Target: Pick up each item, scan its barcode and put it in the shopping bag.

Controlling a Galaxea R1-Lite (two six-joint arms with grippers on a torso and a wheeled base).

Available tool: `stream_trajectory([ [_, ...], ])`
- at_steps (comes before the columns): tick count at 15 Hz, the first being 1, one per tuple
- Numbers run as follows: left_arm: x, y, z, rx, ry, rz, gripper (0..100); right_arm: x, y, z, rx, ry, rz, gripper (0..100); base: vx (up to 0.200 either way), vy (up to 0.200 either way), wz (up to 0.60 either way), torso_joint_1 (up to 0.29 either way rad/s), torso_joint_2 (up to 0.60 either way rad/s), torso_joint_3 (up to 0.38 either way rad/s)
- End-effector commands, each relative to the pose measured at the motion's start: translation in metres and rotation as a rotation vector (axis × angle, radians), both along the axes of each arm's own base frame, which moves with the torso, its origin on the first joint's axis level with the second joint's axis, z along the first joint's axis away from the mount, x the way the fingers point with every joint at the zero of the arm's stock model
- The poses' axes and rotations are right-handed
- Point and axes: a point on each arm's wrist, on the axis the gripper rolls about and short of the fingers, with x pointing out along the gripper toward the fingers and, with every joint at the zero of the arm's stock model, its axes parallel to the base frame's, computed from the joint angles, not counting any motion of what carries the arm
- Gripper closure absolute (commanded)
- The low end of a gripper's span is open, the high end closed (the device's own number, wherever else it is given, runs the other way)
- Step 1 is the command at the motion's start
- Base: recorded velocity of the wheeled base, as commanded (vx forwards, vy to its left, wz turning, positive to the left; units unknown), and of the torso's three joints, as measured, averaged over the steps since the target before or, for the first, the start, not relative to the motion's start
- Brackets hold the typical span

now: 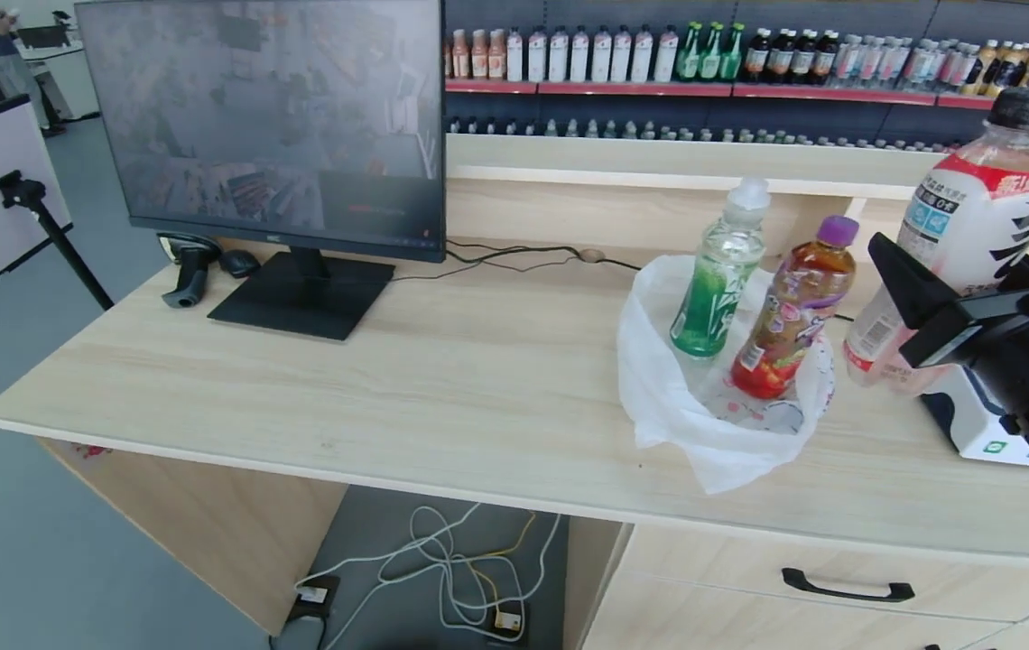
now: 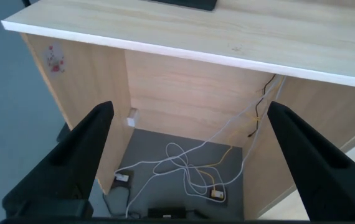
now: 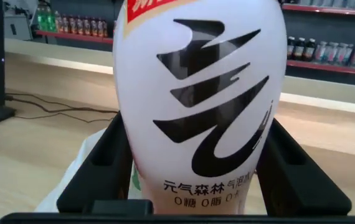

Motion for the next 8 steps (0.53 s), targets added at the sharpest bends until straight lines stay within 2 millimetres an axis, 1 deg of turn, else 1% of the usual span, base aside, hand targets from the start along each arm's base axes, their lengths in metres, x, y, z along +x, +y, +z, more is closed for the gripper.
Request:
stream_trajectory([
  [1,0.0000,0.0000,0.0001,0.000,-0.001,0.000,0,0.0027,0.0012,-0.0030,-0.004,0.012,0.001,100,0.000,0.000,0.00,0.000,0.00,0.000],
  [5,0.0000,0.0000,0.0001,0.000,-0.001,0.000,0,0.0041,0.0016,-0.0040,-0.002,0.017,0.005,100,0.000,0.000,0.00,0.000,0.00,0.000],
  [8,0.0000,0.0000,0.0003,0.000,-0.003,0.000,0,0.0088,0.0032,-0.0091,-0.007,0.039,0.009,100,0.000,0.000,0.00,0.000,0.00,0.000],
])
